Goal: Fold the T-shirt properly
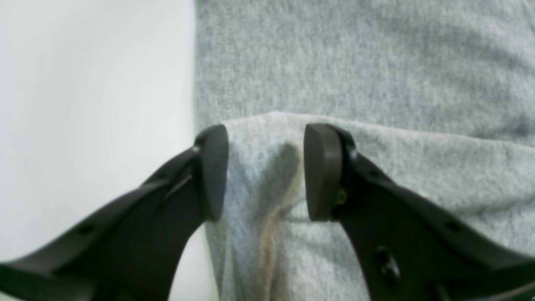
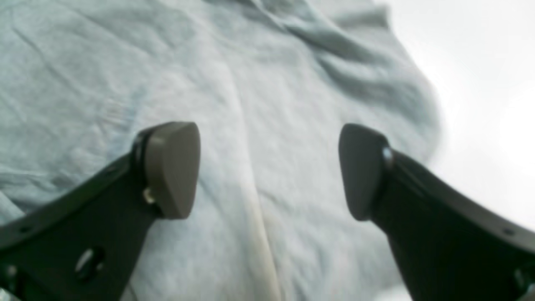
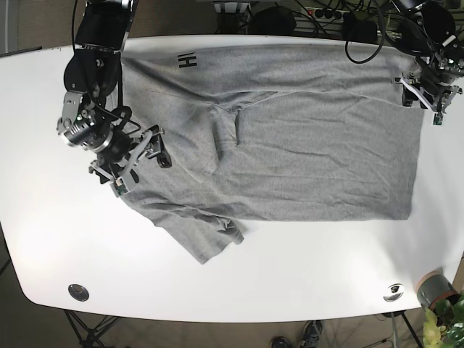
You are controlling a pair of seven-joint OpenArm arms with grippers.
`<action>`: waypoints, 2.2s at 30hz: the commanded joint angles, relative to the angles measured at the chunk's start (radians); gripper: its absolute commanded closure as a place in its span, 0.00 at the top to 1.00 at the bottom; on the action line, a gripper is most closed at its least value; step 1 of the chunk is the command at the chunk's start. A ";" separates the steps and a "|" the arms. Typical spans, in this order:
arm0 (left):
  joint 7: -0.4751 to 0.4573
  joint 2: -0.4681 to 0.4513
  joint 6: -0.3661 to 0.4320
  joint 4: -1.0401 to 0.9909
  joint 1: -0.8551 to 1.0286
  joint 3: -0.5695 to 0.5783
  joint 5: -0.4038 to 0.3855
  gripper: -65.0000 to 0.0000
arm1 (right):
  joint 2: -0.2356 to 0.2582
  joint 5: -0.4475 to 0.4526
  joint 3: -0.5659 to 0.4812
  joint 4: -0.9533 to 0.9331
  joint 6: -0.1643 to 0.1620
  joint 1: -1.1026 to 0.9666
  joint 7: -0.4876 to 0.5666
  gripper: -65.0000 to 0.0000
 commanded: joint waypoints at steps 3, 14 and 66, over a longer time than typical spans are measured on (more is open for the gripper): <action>-0.015 -0.015 -0.001 0.022 0.018 -0.006 -0.011 0.42 | 0.006 0.016 0.120 0.168 0.001 -0.110 0.025 0.76; -0.016 0.077 -0.001 0.094 0.124 -0.012 -0.005 0.42 | -0.018 0.019 0.307 0.249 0.004 -0.400 0.026 0.76; 0.042 0.068 -0.001 0.200 0.056 -0.096 -0.095 0.54 | -0.004 0.010 0.366 0.245 0.010 -0.415 0.048 0.72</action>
